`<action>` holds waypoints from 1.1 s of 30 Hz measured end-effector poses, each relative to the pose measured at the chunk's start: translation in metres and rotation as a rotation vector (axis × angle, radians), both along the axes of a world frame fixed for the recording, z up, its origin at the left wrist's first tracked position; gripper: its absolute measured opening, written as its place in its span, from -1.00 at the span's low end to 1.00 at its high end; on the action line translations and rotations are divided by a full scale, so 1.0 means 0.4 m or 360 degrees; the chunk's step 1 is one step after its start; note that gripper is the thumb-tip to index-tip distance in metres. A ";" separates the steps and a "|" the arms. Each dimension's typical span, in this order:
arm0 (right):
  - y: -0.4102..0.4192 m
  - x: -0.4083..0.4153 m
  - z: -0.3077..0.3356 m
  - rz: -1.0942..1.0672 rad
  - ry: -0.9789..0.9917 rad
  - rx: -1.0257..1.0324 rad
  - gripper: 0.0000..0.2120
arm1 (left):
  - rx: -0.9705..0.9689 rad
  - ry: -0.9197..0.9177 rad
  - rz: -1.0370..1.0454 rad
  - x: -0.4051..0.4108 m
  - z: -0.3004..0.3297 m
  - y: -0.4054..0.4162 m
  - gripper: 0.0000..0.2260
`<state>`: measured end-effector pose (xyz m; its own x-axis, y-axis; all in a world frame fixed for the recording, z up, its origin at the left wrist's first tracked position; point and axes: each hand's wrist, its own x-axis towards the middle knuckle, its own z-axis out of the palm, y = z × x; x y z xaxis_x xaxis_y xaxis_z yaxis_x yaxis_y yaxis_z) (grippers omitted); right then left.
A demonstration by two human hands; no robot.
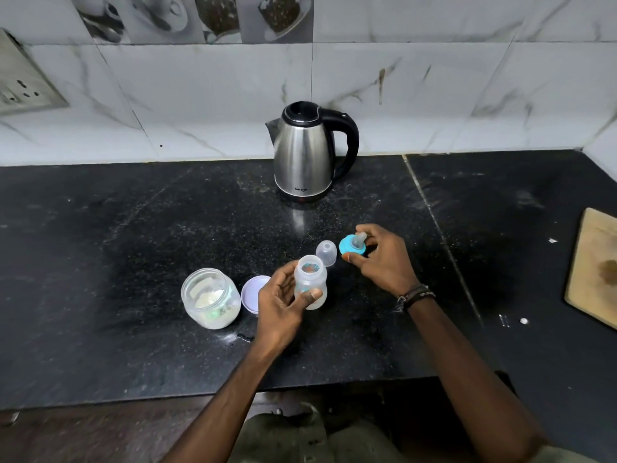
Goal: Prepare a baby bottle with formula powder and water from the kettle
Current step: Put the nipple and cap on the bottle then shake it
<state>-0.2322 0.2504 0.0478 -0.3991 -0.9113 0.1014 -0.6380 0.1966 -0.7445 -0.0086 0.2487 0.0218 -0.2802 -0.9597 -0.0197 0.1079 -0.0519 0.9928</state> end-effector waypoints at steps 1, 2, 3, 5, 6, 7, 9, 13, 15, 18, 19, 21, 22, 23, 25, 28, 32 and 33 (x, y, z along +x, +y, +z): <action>0.002 0.007 0.028 0.0032 -0.0073 -0.0033 -0.43 | -0.0005 0.0008 -0.0007 -0.001 0.000 0.001 -0.51; 0.005 0.014 0.055 0.0084 -0.0145 -0.0055 -0.44 | -0.0007 0.0013 -0.0016 -0.003 0.001 0.001 -0.50; 0.008 0.022 0.080 0.0150 -0.0212 -0.0073 -0.45 | -0.0008 0.0013 -0.0023 -0.005 0.002 0.001 -0.50; 0.017 0.038 0.123 0.0294 -0.0301 -0.0105 -0.45 | -0.0015 0.0002 -0.0040 -0.008 0.005 0.004 -0.51; 0.022 0.046 0.139 0.0360 -0.0322 -0.0110 -0.45 | -0.0027 -0.0002 -0.0048 -0.009 0.008 0.005 -0.52; 0.026 0.056 0.153 0.0419 -0.0337 -0.0107 -0.45 | -0.0041 -0.0003 -0.0053 -0.009 0.009 0.006 -0.52; 0.034 0.074 0.171 0.0516 -0.0351 -0.0092 -0.43 | -0.0068 0.0010 -0.0053 -0.008 0.010 0.005 -0.52; 0.044 0.104 0.185 0.0652 -0.0204 -0.0070 -0.44 | -0.0092 0.0031 -0.0060 -0.006 0.013 0.001 -0.51; 0.048 0.111 0.184 0.0687 -0.0145 -0.0047 -0.45 | -0.0105 0.0028 -0.0070 -0.004 0.015 -0.002 -0.52; 0.054 0.119 0.181 0.0729 -0.0129 -0.0028 -0.47 | -0.0160 0.0020 -0.0114 -0.001 0.017 -0.006 -0.51; 0.056 0.121 0.180 0.0741 -0.0112 -0.0026 -0.47 | -0.0182 0.0011 -0.0134 -0.001 0.018 -0.006 -0.52; 0.059 0.125 0.179 0.0750 -0.0059 -0.0029 -0.46 | -0.0224 -0.0009 -0.0174 0.001 0.019 -0.006 -0.53; 0.061 0.127 0.179 0.0747 -0.0013 -0.0034 -0.46 | -0.0249 -0.0020 -0.0184 0.002 0.017 -0.006 -0.54; 0.061 0.129 0.179 0.0739 0.0046 -0.0043 -0.45 | -0.0278 -0.0031 -0.0188 0.003 0.015 -0.007 -0.54; 0.062 0.133 0.176 0.0714 0.0171 -0.0073 -0.43 | -0.0322 -0.0045 -0.0199 0.004 0.014 -0.005 -0.55; 0.066 0.136 0.168 0.0687 0.0206 -0.0092 -0.42 | -0.0314 -0.0030 -0.0214 0.004 0.011 -0.002 -0.55; 0.074 0.131 0.173 0.0758 0.0113 -0.0098 -0.47 | -0.0319 -0.0034 -0.0231 0.005 0.017 -0.002 -0.56; 0.074 0.131 0.175 0.0766 0.0099 -0.0108 -0.47 | -0.0320 -0.0036 -0.0232 0.005 0.018 -0.002 -0.56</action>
<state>-0.1800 0.2801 0.1178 0.0745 -0.9813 0.1774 -0.6881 -0.1793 -0.7031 -0.0066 0.2477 0.0290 -0.4174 -0.8946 0.1596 0.0914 0.1334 0.9868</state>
